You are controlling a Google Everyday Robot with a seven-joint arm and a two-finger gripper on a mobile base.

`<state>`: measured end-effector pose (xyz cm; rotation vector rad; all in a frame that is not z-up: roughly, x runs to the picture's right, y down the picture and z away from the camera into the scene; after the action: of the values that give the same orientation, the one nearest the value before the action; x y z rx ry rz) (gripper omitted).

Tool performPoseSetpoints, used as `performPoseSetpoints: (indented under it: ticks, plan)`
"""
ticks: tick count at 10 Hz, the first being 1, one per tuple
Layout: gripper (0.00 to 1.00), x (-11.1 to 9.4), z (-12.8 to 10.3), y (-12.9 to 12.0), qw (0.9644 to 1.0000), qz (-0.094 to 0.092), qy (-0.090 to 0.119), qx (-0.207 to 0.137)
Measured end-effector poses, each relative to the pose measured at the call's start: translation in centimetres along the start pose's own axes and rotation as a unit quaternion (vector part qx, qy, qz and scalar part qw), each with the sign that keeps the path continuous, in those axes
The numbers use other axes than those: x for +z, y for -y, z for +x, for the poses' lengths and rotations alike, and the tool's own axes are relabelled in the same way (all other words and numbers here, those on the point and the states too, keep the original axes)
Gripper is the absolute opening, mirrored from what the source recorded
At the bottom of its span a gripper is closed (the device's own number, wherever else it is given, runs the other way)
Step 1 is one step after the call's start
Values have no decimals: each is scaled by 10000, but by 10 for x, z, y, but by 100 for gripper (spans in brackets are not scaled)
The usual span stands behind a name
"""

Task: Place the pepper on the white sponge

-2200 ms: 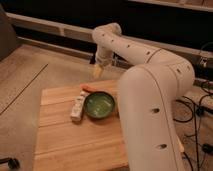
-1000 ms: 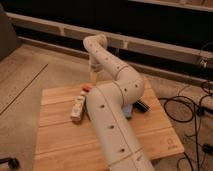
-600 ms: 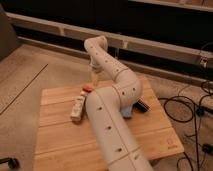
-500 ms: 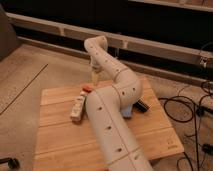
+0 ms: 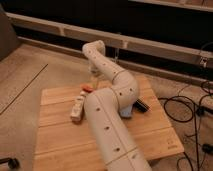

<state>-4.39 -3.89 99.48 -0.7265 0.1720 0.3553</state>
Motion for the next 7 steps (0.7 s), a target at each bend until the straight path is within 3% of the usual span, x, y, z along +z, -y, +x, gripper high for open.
performPoseSetpoints:
  ticks: [4, 7]
  plan:
    - [65, 1, -30, 6, 9986, 250, 222, -408]
    - [65, 8, -44, -1, 9973, 227, 254, -646]
